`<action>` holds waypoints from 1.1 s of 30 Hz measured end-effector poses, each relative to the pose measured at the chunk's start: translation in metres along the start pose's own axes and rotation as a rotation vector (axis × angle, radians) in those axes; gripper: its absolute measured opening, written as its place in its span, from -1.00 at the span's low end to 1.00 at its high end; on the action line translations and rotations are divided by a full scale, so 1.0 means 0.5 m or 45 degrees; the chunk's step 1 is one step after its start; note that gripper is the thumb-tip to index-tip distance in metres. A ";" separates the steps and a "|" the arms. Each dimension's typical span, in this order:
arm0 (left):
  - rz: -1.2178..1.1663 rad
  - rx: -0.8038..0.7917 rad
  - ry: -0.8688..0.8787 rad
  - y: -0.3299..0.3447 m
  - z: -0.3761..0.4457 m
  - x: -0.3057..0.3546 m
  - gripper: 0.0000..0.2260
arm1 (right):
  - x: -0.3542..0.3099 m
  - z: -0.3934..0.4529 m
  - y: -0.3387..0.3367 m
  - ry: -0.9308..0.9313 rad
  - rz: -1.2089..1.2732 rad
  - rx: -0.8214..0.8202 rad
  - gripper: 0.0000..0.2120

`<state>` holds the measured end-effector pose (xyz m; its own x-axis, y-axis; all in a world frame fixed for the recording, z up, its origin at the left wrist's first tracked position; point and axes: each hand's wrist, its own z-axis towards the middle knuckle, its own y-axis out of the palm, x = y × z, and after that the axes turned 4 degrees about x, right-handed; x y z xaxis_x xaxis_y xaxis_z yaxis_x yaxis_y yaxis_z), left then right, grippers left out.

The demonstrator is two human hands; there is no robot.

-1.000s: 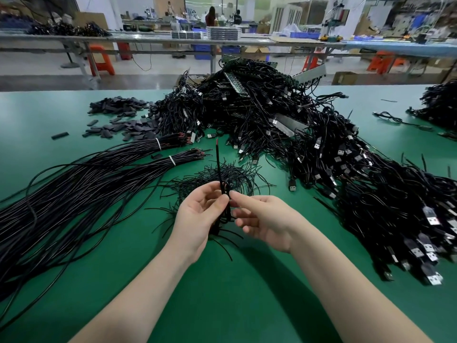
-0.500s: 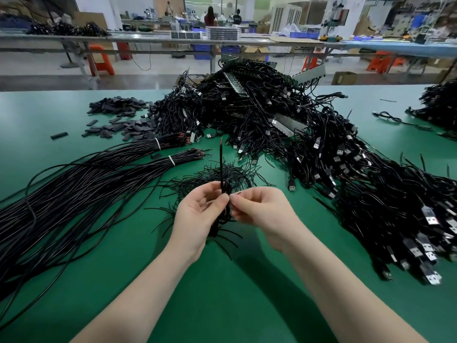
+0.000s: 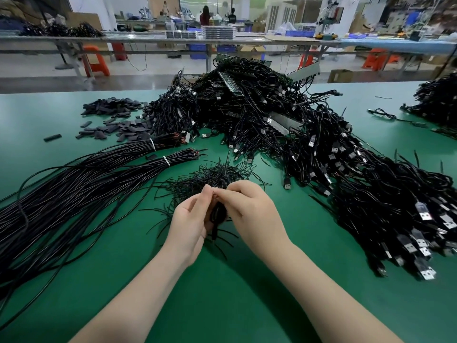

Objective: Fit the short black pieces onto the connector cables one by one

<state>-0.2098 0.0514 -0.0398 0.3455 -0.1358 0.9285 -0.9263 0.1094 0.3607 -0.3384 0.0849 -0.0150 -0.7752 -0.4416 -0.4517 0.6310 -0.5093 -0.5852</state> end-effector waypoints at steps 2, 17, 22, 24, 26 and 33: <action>0.031 -0.027 0.023 -0.002 -0.001 -0.001 -0.56 | 0.009 -0.003 -0.004 -0.089 0.003 0.097 -0.85; -0.240 -0.125 -0.230 0.009 -0.008 0.003 -0.86 | 0.042 -0.008 0.000 0.459 0.730 -0.158 -0.80; -0.325 -0.159 -0.340 0.004 -0.004 0.004 -0.87 | 0.047 -0.005 -0.007 0.457 0.743 -0.166 -0.87; -0.331 -0.158 -0.331 0.005 -0.004 0.001 -0.83 | 0.048 -0.005 -0.011 0.469 0.748 -0.166 -0.88; -0.309 -0.145 -0.276 0.006 -0.004 -0.002 -0.78 | 0.038 -0.002 -0.013 0.489 0.840 -0.210 -0.87; 0.668 -0.210 0.630 0.007 -0.031 -0.031 -0.89 | 0.028 0.054 -0.139 0.683 0.898 0.246 -0.87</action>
<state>-0.2159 0.0693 -0.0515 -0.0725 0.4306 0.8996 -0.9671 0.1901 -0.1689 -0.3926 0.0941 0.0377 -0.0853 -0.3191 -0.9439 0.9207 -0.3873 0.0477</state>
